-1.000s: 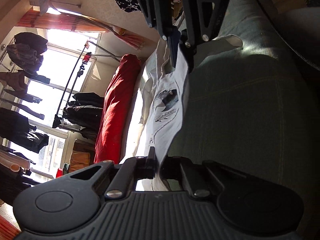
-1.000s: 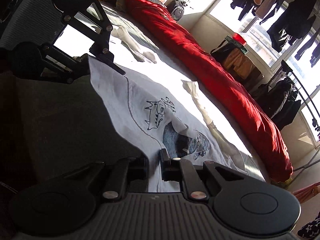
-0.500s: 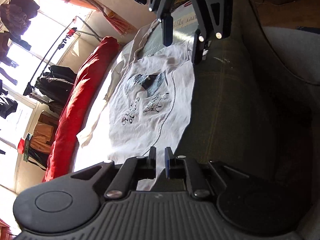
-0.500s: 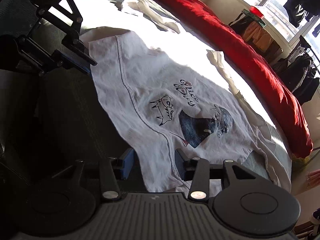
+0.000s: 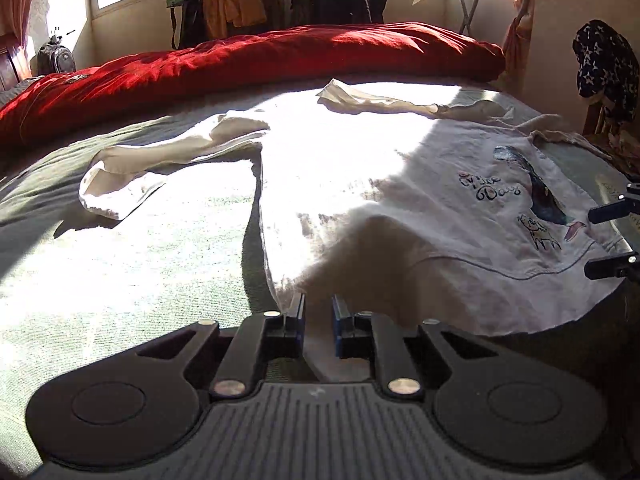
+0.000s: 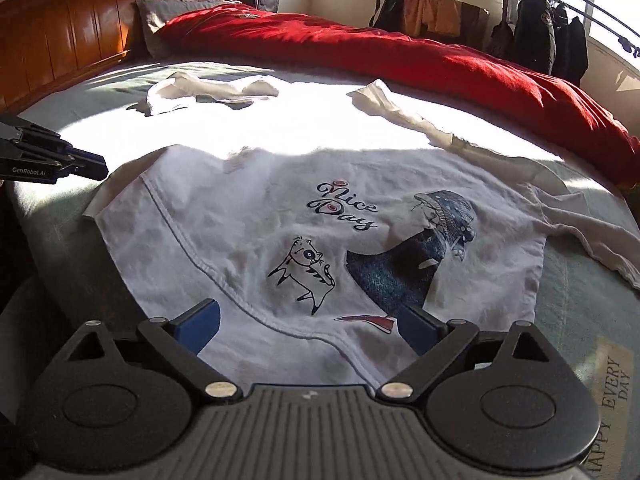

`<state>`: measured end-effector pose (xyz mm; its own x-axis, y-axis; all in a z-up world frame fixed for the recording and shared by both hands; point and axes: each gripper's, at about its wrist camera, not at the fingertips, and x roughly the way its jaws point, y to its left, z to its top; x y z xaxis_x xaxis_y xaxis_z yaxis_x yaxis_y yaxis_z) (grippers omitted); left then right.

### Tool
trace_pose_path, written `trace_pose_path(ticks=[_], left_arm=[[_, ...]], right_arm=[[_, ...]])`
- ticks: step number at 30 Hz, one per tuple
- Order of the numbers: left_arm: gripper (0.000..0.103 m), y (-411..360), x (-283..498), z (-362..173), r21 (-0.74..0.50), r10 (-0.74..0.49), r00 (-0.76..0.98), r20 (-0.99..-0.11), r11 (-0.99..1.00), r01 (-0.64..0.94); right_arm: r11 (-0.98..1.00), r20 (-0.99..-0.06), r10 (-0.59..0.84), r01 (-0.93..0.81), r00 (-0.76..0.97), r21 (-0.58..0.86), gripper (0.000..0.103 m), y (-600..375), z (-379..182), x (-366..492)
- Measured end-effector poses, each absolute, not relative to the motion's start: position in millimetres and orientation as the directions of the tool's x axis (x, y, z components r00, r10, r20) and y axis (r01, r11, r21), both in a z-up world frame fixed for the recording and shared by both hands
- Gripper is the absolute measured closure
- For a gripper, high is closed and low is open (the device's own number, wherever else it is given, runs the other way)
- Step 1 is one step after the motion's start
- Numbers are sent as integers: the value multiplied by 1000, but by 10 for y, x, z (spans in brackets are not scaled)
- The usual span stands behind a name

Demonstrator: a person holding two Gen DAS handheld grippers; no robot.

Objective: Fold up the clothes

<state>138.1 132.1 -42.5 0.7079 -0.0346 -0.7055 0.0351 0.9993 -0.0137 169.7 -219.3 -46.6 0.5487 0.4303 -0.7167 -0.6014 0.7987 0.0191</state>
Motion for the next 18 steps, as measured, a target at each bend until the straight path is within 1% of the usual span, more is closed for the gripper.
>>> trace_pose_path(ticks=[2,3,4,6,7,11,15,18], left_arm=[[68,1417,1419,-522,-80,-46,697,-716,997,-16],[65,1457,1435,-575,-113,-57,688,-723,993,-37],[62,1494,1447,-627,-144,-69,679,-731,988,-55],[61,1525,1427,-675,-192,-86,688,-721,978,-79],[58,1530,1411,-683,-213,-96,696,-712,973,-84],[58,1506,1364,-712,-288,-140,715,-685,954,-89],[58,1487,1302,-764,-340,-154,738,-657,934,-108],[58,1539,1274,-796,-393,-173,753,-635,911,-122]], right_arm=[[813,-724,441,-578,530,72,4,-2191,-589,1734],[819,-727,442,-567,525,89,0,-2192,-643,1743],[823,-730,440,-560,522,96,0,-2196,-687,1739],[832,-735,436,-545,520,108,0,-2206,-771,1729],[836,-734,433,-538,524,108,0,-2217,-795,1717],[850,-731,424,-514,535,116,0,-2242,-850,1706],[867,-715,414,-483,564,120,0,-2253,-886,1668],[875,-698,395,-477,598,86,0,-2228,-923,1604]])
